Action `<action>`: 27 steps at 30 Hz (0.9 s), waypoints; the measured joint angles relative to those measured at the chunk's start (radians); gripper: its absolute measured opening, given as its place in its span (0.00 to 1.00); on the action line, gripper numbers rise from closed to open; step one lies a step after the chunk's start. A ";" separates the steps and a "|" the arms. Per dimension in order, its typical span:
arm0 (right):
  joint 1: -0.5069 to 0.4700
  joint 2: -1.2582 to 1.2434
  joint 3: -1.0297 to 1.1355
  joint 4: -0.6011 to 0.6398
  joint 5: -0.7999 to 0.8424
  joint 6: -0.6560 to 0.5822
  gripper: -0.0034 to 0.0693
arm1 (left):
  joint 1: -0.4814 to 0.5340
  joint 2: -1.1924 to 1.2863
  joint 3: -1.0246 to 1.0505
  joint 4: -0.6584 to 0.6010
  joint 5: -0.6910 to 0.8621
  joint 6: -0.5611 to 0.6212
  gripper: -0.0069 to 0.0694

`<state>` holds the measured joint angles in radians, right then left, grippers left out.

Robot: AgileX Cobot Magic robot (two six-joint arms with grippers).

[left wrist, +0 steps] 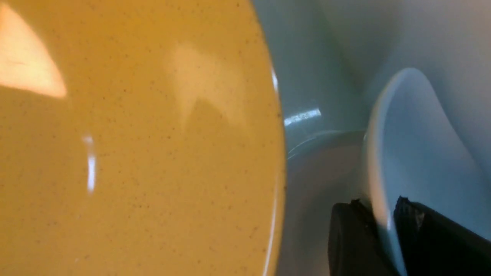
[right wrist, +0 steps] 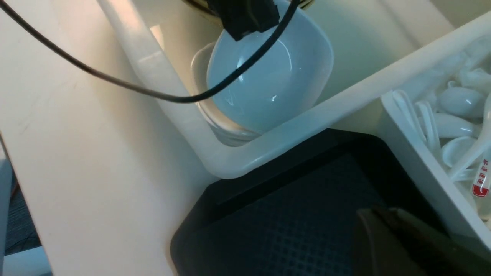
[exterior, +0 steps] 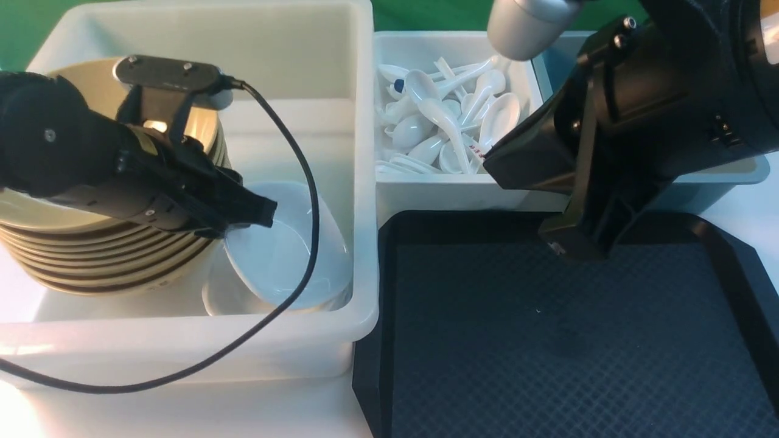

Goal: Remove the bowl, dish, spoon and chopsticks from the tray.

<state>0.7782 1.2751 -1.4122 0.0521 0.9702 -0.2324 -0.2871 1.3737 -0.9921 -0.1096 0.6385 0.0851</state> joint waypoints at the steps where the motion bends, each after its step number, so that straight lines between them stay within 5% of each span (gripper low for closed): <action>1: 0.000 0.000 0.000 0.000 0.001 -0.001 0.11 | 0.000 0.000 -0.003 0.006 0.012 0.005 0.34; 7: 0.000 0.001 0.000 0.000 0.001 -0.013 0.11 | 0.000 -0.044 -0.143 0.061 0.235 0.011 0.78; 11: 0.000 0.001 0.000 -0.001 0.000 -0.023 0.11 | 0.000 -0.112 -0.265 0.110 0.381 0.004 0.86; 17: 0.000 0.000 0.000 -0.005 0.004 -0.024 0.11 | 0.000 -0.326 -0.230 0.294 0.510 -0.104 0.66; 19: 0.000 -0.010 0.002 -0.007 0.006 -0.024 0.11 | 0.000 -0.489 -0.091 0.390 0.511 -0.181 0.45; 24: 0.000 -0.074 0.094 -0.007 -0.092 -0.006 0.11 | 0.000 -0.752 0.172 0.409 0.429 -0.275 0.13; 27: 0.011 -0.164 0.251 -0.006 -0.254 0.003 0.11 | 0.000 -0.889 0.324 0.405 0.348 -0.313 0.08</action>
<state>0.7893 1.1109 -1.1615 0.0463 0.7166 -0.2292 -0.2871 0.4851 -0.6677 0.2958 0.9867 -0.2279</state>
